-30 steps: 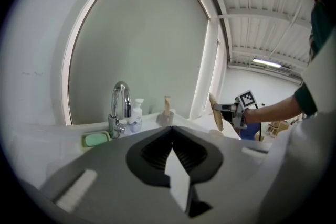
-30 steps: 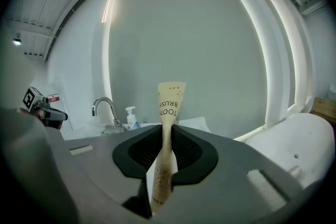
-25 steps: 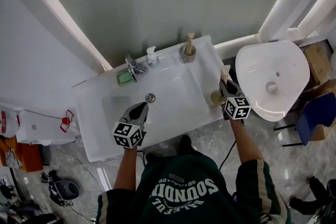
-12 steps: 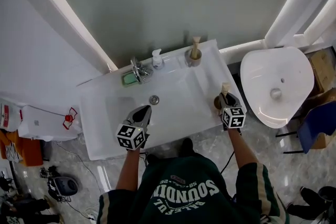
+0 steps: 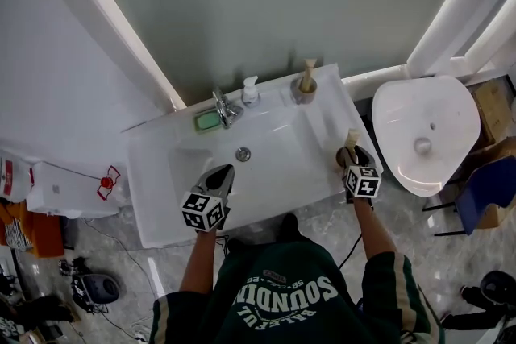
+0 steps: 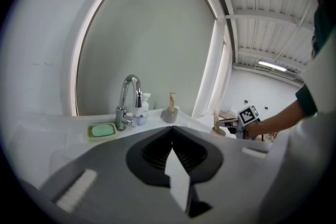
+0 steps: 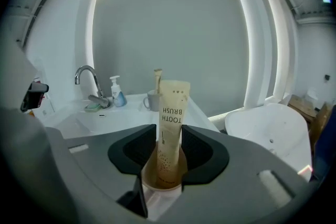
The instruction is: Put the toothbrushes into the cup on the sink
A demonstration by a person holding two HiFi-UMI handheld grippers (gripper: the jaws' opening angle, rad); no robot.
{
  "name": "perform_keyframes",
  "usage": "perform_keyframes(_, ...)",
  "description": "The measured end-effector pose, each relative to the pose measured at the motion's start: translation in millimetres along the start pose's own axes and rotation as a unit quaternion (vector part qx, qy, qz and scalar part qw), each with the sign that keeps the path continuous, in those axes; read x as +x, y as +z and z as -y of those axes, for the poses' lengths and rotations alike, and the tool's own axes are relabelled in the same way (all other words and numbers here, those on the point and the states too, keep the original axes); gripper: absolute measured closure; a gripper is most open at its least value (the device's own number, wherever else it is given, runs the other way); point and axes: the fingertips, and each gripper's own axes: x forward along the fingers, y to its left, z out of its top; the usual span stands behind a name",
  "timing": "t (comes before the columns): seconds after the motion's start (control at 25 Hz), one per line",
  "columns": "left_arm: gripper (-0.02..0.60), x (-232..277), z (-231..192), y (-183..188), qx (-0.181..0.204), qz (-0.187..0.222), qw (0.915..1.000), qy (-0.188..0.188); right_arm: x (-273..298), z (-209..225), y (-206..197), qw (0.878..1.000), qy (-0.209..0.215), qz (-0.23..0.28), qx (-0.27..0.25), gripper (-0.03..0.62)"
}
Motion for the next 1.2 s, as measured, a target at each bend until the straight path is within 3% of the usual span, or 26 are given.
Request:
perform_keyframes(0.12, 0.531, -9.2, -7.8, -2.1, -0.003, 0.001, 1.0000, -0.002, -10.1, -6.8, 20.9, 0.999, -0.019, 0.035, -0.003, 0.467)
perform_keyframes(0.24, 0.531, -19.4, -17.3, -1.9, -0.004, 0.003, 1.0000, -0.001, -12.7, -32.1, 40.5, 0.998, -0.009, 0.060, -0.008, 0.467)
perform_keyframes(0.44, 0.531, -38.1, -33.9, 2.5, -0.004, 0.014, 0.9999, 0.006, -7.1, -96.8, 56.9, 0.997, 0.037, 0.072, -0.015, 0.468)
perform_keyframes(0.6, 0.531, -53.3, -49.7, 7.2, -0.001, 0.023, 0.9996, 0.017, 4.2, -166.4, 57.6, 0.993, 0.104, 0.054, -0.024, 0.470)
perform_keyframes(0.88, 0.531, -74.6, -67.8, 14.3, -0.007, 0.044, 0.9981, 0.043, 1.9, -274.0, 85.4, 0.973, 0.213, 0.068, -0.063, 0.583)
perform_keyframes(1.04, 0.531, -81.5, -72.4, 19.3, -0.007, 0.054, 0.9972, 0.052, -15.9, -319.6, 113.8, 0.953, 0.271, 0.104, -0.084, 0.591)
perform_keyframes(1.2, 0.531, -88.2, -75.9, 28.5, -0.001, 0.064, 0.9962, 0.059, -31.3, -336.2, 144.0, 0.940, 0.291, 0.147, -0.099, 0.591)
